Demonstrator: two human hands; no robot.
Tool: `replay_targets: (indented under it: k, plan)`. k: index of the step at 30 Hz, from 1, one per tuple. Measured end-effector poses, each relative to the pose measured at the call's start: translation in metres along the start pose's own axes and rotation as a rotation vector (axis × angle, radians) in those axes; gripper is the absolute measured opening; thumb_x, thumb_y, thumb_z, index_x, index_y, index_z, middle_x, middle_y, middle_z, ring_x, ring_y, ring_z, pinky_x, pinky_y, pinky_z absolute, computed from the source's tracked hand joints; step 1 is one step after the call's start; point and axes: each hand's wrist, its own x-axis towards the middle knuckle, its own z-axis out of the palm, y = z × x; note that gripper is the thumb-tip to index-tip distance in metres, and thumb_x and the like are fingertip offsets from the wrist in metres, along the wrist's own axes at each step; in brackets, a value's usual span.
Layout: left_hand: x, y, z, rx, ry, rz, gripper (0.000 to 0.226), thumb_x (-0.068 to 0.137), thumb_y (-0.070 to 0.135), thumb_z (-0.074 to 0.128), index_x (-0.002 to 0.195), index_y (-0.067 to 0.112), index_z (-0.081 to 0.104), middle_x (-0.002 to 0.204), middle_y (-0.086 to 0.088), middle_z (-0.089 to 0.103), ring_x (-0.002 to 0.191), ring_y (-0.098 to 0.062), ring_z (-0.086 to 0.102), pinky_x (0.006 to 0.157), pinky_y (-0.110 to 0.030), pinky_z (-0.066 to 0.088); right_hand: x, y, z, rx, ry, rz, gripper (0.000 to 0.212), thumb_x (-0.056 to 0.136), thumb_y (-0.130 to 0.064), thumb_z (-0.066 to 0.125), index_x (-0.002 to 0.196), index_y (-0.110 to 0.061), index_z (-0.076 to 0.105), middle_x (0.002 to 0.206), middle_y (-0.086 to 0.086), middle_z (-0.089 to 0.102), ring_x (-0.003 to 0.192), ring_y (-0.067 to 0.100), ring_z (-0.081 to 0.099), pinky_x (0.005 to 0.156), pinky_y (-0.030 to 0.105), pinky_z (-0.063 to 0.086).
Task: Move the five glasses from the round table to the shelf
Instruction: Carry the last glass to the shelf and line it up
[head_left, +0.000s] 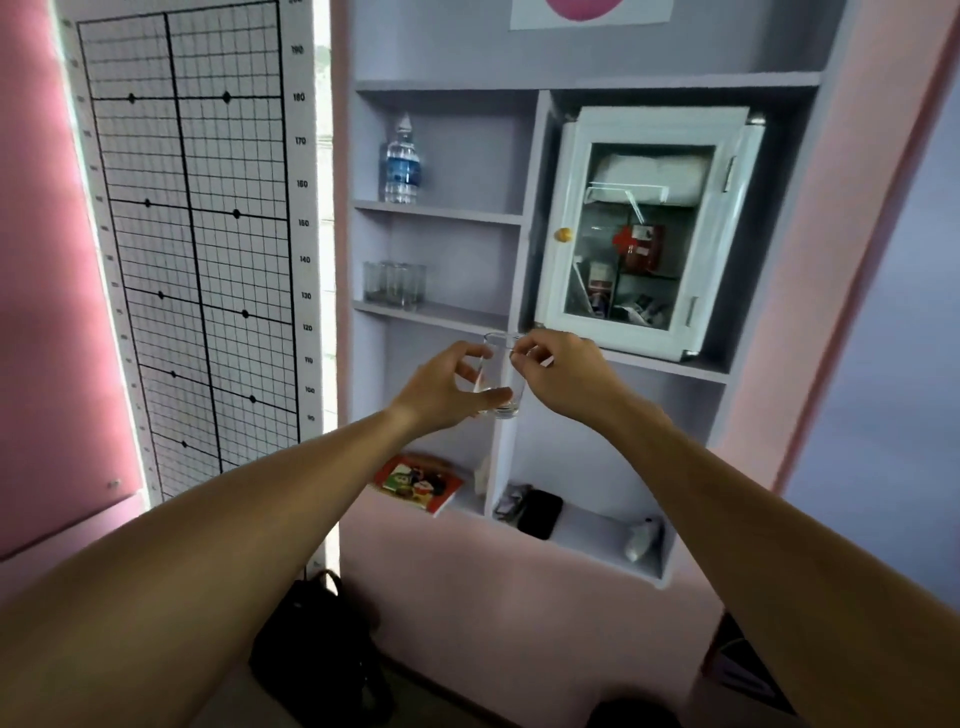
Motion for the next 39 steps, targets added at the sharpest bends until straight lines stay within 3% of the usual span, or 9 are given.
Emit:
replay_targets:
  k: [7, 11, 15, 19, 25, 29, 31, 35, 39]
  plan:
    - [0.062, -0.07, -0.042, 0.057, 0.031, -0.033, 0.068, 0.073, 0.062, 0.073, 0.132, 0.04, 0.047, 0.104, 0.003, 0.065, 0.079, -0.016, 0.071, 0.079, -0.037, 0.061, 0.09, -0.003, 0.065, 0.012, -0.016, -0.014, 0.012, 0.095, -0.035, 0.057, 0.099, -0.028, 0.066, 0.085, -0.014, 0.061, 0.079, 0.007, 0.058, 0.065, 0.019, 0.044]
    - [0.092, -0.103, -0.059, 0.103, 0.073, -0.025, 0.07, 0.071, 0.066, 0.072, 0.132, 0.039, 0.048, 0.096, 0.013, 0.062, 0.089, -0.012, 0.066, 0.079, -0.033, 0.058, 0.134, 0.002, 0.1, 0.013, -0.034, -0.039, 0.009, 0.096, -0.034, 0.056, 0.097, -0.029, 0.064, 0.082, -0.016, 0.058, 0.077, 0.006, 0.057, 0.061, 0.015, 0.04]
    - [0.132, -0.13, -0.074, 0.125, 0.109, -0.008, 0.07, 0.07, 0.068, 0.072, 0.13, 0.039, 0.051, 0.101, 0.008, 0.066, 0.088, -0.009, 0.066, 0.075, -0.028, 0.055, 0.184, 0.012, 0.125, 0.023, -0.017, -0.085, 0.008, 0.096, -0.034, 0.056, 0.099, -0.029, 0.062, 0.091, -0.011, 0.061, 0.083, 0.009, 0.059, 0.07, 0.021, 0.043]
    - [0.185, -0.151, -0.082, 0.133, 0.135, 0.024, 0.07, 0.071, 0.063, 0.074, 0.13, 0.032, 0.053, 0.101, 0.006, 0.066, 0.087, -0.009, 0.067, 0.079, -0.03, 0.057, 0.241, 0.028, 0.138, 0.04, -0.004, -0.111, 0.012, 0.095, -0.032, 0.057, 0.102, -0.027, 0.065, 0.093, -0.008, 0.063, 0.084, 0.011, 0.06, 0.067, 0.018, 0.045]
    - [0.281, -0.176, -0.087, 0.097, 0.172, 0.071, 0.061, 0.069, 0.056, 0.081, 0.121, 0.035, 0.058, 0.099, 0.016, 0.065, 0.087, -0.007, 0.066, 0.073, -0.021, 0.053, 0.33, 0.057, 0.144, 0.081, 0.03, -0.121, 0.016, 0.09, -0.03, 0.059, 0.097, -0.021, 0.069, 0.095, -0.001, 0.069, 0.089, 0.02, 0.063, 0.078, 0.031, 0.053]
    - [0.328, -0.204, -0.078, 0.005, 0.166, 0.048, 0.066, 0.066, 0.054, 0.082, 0.124, 0.033, 0.057, 0.099, 0.005, 0.069, 0.087, -0.015, 0.068, 0.071, -0.028, 0.056, 0.374, 0.077, 0.164, 0.115, 0.101, -0.109, 0.013, 0.09, -0.03, 0.057, 0.094, -0.024, 0.067, 0.097, 0.002, 0.067, 0.086, 0.021, 0.061, 0.069, 0.024, 0.043]
    - [0.341, -0.217, -0.073, 0.033, 0.173, 0.045, 0.073, 0.061, 0.061, 0.08, 0.124, 0.033, 0.057, 0.098, 0.007, 0.07, 0.086, -0.011, 0.069, 0.073, -0.027, 0.057, 0.387, 0.087, 0.181, 0.125, 0.13, -0.088, 0.013, 0.09, -0.03, 0.055, 0.094, -0.025, 0.066, 0.1, 0.005, 0.063, 0.086, 0.023, 0.059, 0.069, 0.024, 0.041]
    - [0.359, -0.238, -0.07, 0.089, 0.222, 0.037, 0.07, 0.057, 0.064, 0.08, 0.117, 0.034, 0.061, 0.09, 0.021, 0.068, 0.079, 0.013, 0.064, 0.061, -0.003, 0.047, 0.411, 0.103, 0.207, 0.158, 0.12, -0.077, 0.013, 0.089, -0.029, 0.054, 0.094, -0.026, 0.066, 0.097, 0.007, 0.063, 0.084, 0.024, 0.06, 0.071, 0.025, 0.044]
    - [0.374, -0.248, -0.07, 0.143, 0.288, 0.037, 0.074, 0.048, 0.073, 0.077, 0.109, 0.033, 0.066, 0.078, 0.026, 0.067, 0.076, 0.022, 0.059, 0.061, 0.003, 0.041, 0.43, 0.112, 0.217, 0.196, 0.096, -0.054, 0.009, 0.088, -0.031, 0.055, 0.088, -0.031, 0.063, 0.094, 0.004, 0.063, 0.082, 0.02, 0.059, 0.069, 0.025, 0.042]
